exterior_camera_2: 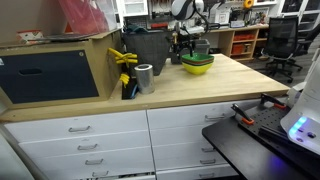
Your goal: Remove the green bowl from the stacked bowls
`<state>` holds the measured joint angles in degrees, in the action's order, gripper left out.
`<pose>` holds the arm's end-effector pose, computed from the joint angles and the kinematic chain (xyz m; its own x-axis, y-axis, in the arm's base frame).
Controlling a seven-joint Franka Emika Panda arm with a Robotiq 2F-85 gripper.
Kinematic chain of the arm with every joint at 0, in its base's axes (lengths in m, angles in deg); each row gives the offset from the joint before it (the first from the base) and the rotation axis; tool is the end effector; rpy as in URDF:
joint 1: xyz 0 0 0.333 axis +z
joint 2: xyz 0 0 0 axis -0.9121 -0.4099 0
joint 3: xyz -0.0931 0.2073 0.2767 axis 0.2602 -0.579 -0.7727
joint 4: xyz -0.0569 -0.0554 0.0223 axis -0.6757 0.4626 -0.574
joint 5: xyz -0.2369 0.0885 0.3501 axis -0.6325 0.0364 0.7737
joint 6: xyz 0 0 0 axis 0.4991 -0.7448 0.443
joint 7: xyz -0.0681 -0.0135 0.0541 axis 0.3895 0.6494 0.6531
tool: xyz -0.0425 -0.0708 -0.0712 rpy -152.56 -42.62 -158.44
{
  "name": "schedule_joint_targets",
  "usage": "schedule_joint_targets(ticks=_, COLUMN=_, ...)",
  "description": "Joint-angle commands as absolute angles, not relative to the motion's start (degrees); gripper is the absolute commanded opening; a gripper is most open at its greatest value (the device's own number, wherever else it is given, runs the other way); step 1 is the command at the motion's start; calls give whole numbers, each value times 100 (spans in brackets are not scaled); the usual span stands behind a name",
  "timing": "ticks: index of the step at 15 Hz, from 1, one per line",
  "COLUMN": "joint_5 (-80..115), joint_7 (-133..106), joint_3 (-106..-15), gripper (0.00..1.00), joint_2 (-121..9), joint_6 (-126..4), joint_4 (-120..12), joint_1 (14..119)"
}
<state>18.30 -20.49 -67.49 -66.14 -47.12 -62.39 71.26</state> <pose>0.6892 0.0944 0.3043 0.9928 -0.0368 -0.1141 -0.0332 -0.9989 0.0336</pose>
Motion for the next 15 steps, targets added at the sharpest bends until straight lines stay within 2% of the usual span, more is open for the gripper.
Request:
schedule_joint_targets(ticks=1, joint_5=1710, joint_7=-2029, joint_3=-6609, gripper=100, joint_2=-6878, joint_6=-4564, joint_4=-5715, joint_1=7178)
schedule_joint_targets(ticks=10, joint_5=1674, joint_7=-1966, joint_3=-6381, gripper=100, joint_2=-7316, joint_6=-4573, joint_4=-5251, joint_1=7017)
schedule_joint_targets(ticks=11, joint_5=1682, joint_7=-1975, joint_3=-6375, gripper=75, joint_2=-7361, joint_6=-4595, joint_4=-5231, joint_1=7002)
schedule_joint_targets(ticks=12, joint_5=1686, joint_7=-1961, joint_3=-6376, gripper=74, joint_2=-7391, joint_6=-4581, joint_4=-5206, joint_1=6984)
schedule_joint_targets(ticks=15, joint_5=1692, joint_7=-1958, joint_3=-6371, gripper=49, joint_2=-7463, joint_6=-4558, joint_4=-5138, joint_1=6960)
